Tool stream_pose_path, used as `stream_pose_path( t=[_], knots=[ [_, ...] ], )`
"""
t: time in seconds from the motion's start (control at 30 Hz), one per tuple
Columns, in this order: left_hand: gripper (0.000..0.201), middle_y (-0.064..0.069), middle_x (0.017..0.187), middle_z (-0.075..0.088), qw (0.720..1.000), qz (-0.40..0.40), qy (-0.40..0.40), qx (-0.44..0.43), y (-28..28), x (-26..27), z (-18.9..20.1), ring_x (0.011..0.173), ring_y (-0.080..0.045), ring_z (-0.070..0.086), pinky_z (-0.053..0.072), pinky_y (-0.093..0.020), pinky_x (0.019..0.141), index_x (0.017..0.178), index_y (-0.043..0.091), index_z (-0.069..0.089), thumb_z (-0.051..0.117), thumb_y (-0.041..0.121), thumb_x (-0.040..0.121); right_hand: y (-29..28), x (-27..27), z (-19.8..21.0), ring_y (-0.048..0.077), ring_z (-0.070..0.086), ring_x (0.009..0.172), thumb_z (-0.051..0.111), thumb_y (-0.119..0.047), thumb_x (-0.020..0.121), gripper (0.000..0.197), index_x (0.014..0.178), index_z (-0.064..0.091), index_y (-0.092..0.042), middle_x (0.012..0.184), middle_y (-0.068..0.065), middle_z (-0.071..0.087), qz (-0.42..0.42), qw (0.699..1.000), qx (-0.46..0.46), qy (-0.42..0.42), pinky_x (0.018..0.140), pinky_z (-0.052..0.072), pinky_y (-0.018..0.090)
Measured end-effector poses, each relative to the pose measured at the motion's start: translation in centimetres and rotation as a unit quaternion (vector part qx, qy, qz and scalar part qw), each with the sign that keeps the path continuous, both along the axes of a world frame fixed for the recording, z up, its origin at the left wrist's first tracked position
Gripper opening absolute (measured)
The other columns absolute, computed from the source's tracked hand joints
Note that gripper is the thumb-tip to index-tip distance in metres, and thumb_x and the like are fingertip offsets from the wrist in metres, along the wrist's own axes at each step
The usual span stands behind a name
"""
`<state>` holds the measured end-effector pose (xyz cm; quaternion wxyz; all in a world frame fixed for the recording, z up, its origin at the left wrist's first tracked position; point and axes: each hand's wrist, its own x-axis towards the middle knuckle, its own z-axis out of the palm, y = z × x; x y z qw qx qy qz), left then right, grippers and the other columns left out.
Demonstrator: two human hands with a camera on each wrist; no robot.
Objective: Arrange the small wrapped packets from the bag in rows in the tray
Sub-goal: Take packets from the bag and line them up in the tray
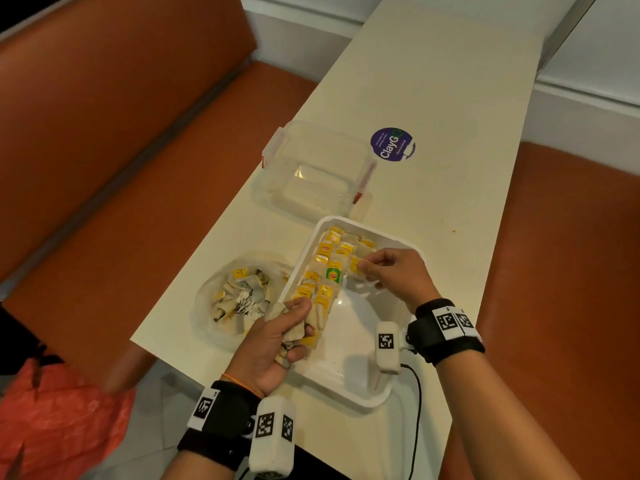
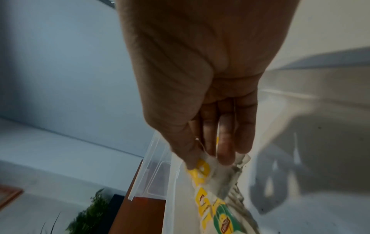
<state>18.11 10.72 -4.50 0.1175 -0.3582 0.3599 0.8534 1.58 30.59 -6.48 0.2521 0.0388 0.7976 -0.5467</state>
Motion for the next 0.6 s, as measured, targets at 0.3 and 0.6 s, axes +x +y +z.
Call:
stream_pose_path(
  t=[0.3, 0.6],
  knots=[
    [0.021, -0.009, 0.075, 0.061, 1.000, -0.006, -0.003, -0.002, -0.1, 0.1, 0.0, 0.060, -0.010, 0.062, 0.033, -0.019, 0.036, 0.100, 0.015, 0.071, 0.080, 0.020, 0.082, -0.2, -0.1, -1.0, 0.018, 0.075, 0.072, 0.078, -0.016, 0.092, 0.008, 0.095, 0.076, -0.010, 0.083, 0.007, 0.078, -0.025, 0.999, 0.026, -0.005, 0.062, 0.057, 0.027],
    [0.014, -0.012, 0.076, 0.059, 1.000, -0.008, -0.005, -0.009, -0.7, 0.6, -0.3, 0.056, -0.011, 0.059, 0.034, -0.020, 0.036, 0.100, 0.015, 0.070, 0.077, 0.019, 0.088, -1.5, -1.3, -3.7, 0.027, 0.073, 0.075, 0.070, -0.015, 0.097, 0.005, 0.095, 0.067, -0.011, 0.086, 0.013, 0.075, -0.009, 0.997, 0.078, -0.004, 0.068, 0.062, 0.038]
  ],
)
